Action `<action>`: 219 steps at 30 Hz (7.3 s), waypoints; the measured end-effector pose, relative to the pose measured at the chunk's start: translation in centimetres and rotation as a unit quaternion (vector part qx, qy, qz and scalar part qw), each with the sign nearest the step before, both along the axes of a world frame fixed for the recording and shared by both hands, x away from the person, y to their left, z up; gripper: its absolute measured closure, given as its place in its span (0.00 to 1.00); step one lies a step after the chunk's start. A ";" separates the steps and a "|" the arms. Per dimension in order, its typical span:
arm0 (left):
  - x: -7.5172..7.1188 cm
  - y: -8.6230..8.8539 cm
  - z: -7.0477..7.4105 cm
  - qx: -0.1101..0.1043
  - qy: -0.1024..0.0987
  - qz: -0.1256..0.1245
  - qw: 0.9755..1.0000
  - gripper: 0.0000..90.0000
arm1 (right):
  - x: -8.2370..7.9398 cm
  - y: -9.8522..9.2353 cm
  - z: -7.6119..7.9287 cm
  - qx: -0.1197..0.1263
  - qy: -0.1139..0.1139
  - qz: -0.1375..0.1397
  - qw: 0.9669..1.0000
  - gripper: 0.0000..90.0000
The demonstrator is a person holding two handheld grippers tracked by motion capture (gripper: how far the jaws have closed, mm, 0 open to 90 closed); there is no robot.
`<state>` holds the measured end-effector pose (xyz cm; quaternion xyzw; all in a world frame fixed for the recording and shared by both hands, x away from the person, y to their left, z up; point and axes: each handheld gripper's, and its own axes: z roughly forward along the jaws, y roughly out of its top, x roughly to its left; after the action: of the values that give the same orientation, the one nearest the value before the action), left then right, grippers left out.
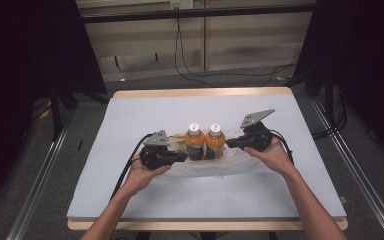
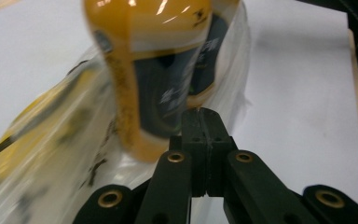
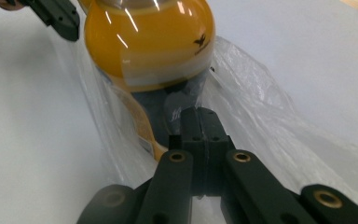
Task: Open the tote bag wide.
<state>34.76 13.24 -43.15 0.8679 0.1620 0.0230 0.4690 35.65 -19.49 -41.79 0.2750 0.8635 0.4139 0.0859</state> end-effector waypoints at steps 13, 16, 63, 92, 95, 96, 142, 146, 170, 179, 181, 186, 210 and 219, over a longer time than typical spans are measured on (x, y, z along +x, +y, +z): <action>-0.1 -4.4 -0.9 -0.011 0.005 -0.005 1.000 1.00 | 2.3 1.1 -0.4 -0.003 0.006 -0.004 1.000 1.00; 0.0 -5.1 -1.4 -0.012 0.005 0.001 1.000 1.00 | 2.8 1.7 -0.6 -0.011 0.007 -0.003 1.000 1.00; -2.8 -7.0 -5.0 0.091 -0.005 -0.049 0.995 1.00 | 6.8 4.1 -6.4 -0.030 0.079 -0.029 0.996 1.00; -3.4 -6.9 -5.1 0.082 0.006 -0.063 0.995 1.00 | 9.0 5.7 -6.5 -0.035 0.057 -0.076 0.995 1.00; -3.4 -6.9 -5.0 0.086 0.008 -0.067 0.994 1.00 | 9.2 5.8 -6.6 -0.029 0.062 -0.088 0.994 1.00; -3.5 -6.9 -5.0 0.090 0.007 -0.068 0.994 1.00 | 9.3 5.8 -6.6 -0.029 0.060 -0.088 0.994 1.00; -4.8 -7.4 -4.8 0.094 0.020 -0.110 0.989 1.00 | 14.3 8.3 -6.5 -0.067 0.037 -0.169 0.983 1.00; -4.7 -7.4 -5.0 0.075 0.026 -0.107 0.991 1.00 | 14.2 7.9 -6.4 -0.052 0.051 -0.163 0.984 1.00; -3.6 -4.9 -2.4 0.001 0.016 -0.037 0.999 0.82 | 9.0 4.5 -1.8 0.049 0.023 -0.108 0.993 1.00; -2.9 -2.8 -0.5 -0.035 -0.001 0.003 0.999 0.55 | 6.5 2.9 -0.1 0.059 -0.010 -0.102 0.993 0.93; -2.8 -2.4 -0.2 -0.037 -0.004 0.004 0.999 0.54 | 5.8 2.3 0.1 0.062 -0.015 -0.101 0.993 0.94; -2.7 -1.1 0.5 -0.035 -0.027 0.026 0.999 0.44 | 3.9 0.6 0.4 0.064 -0.027 -0.112 0.991 0.90; -4.7 7.7 1.1 -0.036 -0.034 0.142 0.989 0.06 | -7.7 -6.2 0.8 0.088 -0.060 -0.171 0.979 0.23; -5.9 10.6 0.3 -0.008 -0.040 0.160 0.986 0.03 | -11.1 -8.0 0.2 0.076 -0.068 -0.192 0.976 0.19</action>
<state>28.82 23.82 -42.87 0.8254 0.2798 0.1315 0.4723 24.57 -27.53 -41.61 0.4127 0.7530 0.4716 0.2010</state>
